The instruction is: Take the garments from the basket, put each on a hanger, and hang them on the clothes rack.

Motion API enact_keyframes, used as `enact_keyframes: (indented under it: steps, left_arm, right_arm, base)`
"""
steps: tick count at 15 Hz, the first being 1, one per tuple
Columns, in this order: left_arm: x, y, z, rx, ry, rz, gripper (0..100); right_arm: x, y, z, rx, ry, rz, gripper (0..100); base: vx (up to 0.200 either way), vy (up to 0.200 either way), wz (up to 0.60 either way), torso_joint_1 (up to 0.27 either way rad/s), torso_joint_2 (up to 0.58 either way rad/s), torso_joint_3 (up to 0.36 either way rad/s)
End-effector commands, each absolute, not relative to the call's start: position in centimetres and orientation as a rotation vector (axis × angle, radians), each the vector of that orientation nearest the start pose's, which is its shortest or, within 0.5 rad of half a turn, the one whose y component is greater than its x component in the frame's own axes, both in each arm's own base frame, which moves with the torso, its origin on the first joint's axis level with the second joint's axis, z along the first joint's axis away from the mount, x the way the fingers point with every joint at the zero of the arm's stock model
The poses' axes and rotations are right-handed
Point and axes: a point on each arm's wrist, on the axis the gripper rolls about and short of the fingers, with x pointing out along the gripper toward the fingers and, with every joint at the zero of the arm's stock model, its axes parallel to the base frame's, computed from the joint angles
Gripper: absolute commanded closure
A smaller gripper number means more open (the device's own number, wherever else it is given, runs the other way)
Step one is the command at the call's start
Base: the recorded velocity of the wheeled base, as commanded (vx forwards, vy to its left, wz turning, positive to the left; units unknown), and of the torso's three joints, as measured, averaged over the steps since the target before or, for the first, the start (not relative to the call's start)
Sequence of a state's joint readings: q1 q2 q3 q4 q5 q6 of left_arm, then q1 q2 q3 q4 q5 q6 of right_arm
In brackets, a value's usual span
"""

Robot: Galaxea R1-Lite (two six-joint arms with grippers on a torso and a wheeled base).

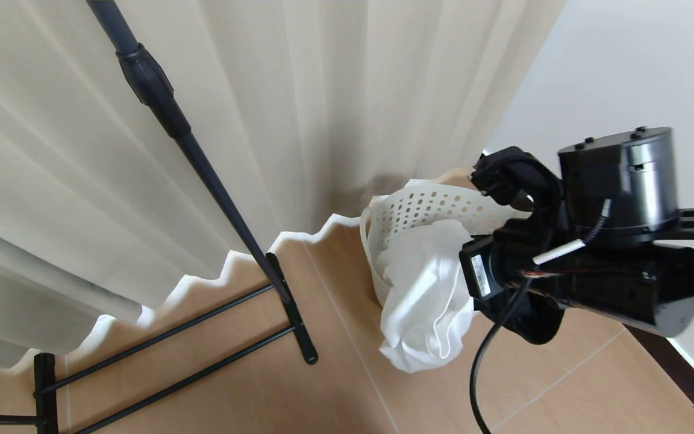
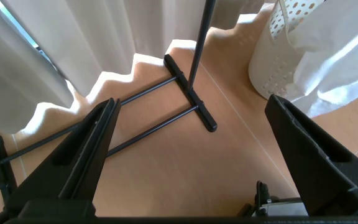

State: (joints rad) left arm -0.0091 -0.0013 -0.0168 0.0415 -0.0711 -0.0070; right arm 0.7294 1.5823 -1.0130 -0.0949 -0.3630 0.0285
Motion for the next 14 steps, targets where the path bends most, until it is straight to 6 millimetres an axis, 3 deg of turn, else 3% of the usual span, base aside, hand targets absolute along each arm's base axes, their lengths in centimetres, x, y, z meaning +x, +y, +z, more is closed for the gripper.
enact_keyframes:
  steps: [1, 7, 14]
  left_arm:
    - [-2.42, -0.14, 7.59, -0.008, 0.025, -0.08, 0]
    - [-2.42, -0.14, 7.59, -0.007, 0.025, -0.081, 0]
    - [-2.42, -0.14, 7.57, -0.007, 0.026, -0.081, 0]
  right_arm:
    - [18.63, 16.85, 24.07, -0.188, 0.35, 0.394, 100]
    - [18.68, 16.88, 24.24, -0.165, 0.31, 0.391, 100]
    - [18.82, 16.93, 24.01, -0.133, 0.259, 0.397, 100]
  base:
    - [0.0, 0.0, 0.0, 0.0, 0.0, 0.0]
    - [0.0, 0.0, 0.0, 0.001, 0.0, 0.008]
    - [0.0, 0.0, 0.0, 0.003, 0.0, 0.176]
